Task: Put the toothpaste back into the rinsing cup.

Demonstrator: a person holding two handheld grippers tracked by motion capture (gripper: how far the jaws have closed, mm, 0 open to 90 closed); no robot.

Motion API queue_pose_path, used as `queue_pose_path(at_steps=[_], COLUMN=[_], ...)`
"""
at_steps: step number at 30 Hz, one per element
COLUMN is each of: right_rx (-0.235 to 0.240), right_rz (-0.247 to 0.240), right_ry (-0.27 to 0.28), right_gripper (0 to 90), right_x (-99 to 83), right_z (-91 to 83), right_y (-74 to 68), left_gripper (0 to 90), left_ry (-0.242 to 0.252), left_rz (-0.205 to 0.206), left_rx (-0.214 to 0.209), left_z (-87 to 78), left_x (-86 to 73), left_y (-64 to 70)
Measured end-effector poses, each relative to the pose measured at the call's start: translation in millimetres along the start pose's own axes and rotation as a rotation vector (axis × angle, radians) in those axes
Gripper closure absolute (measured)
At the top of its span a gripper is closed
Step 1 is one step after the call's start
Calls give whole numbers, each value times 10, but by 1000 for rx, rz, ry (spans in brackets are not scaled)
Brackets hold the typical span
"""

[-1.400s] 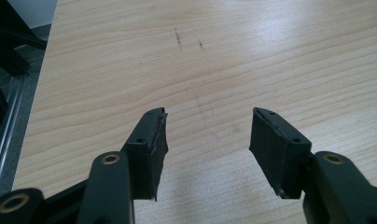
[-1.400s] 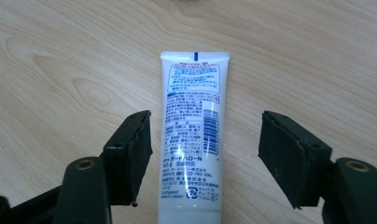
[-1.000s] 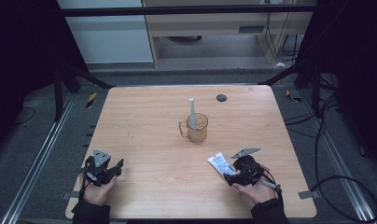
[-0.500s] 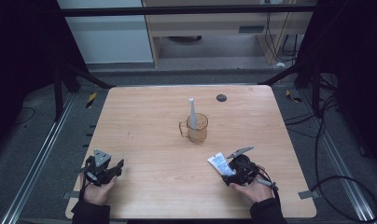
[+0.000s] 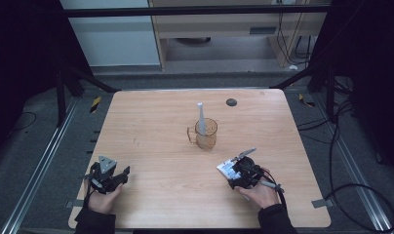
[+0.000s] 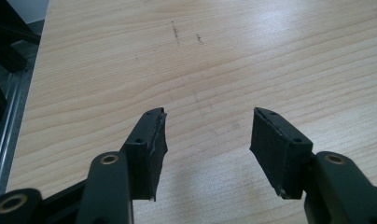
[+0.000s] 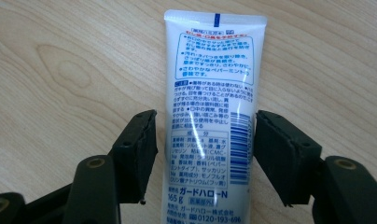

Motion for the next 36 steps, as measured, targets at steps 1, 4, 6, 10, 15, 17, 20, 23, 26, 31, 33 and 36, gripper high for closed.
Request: queue_pose_path(at_steps=[1,4,6,10,15,17,20,23,26,31,33,36], right_rx=[1,3,1,14,19,16,17,21,25,23,22,25], right_rz=[3,5,2,2,-3,0,-2,3,2,-6,-1,5], right_ry=[-3,-13,-25,-46,-58,-60,-66,-73,-84,-95,-106,-111], right_gripper=[404,417,422,423,415,414,411,414,418,431,450,478], right_x=[4,13,14,20,29,30,28,26,25,27,30,31], right_z=[6,24,40,42,66,73,92,102,116,113,111,104], right_y=[3,12,19,22,24,22,17,16,12,11,5,0], left_gripper=[441,441,440,440,438,438,438,437,436,436,436,436], left_ry=[-2,-8,-11,-13,-17,-18,-19,-22,-25,-27,-28,-27], left_rz=[-1,-3,2,6,7,10,12,13,15,16,15,15], left_rx=[0,-2,0,-4,-3,-3,-5,-5,-4,-5,-4,-4], left_z=[4,20,21,28,34,33,34,39,42,47,48,46], left_x=[-2,-11,-11,-6,-11,-15,-15,-17,-22,-24,-23,-23], left_y=[-2,-2,0,12,8,13,14,14,14,19,18,18])
Point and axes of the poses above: each handheld gripper's, and its own axes: z roughly forward along the jaws, x roughly out of its top, y roughly to its right, the point moved 10 cm from there along z, roughly forward along the jaws, and after that the axes turned 10 degrees about -x, right-handed, at the moved point
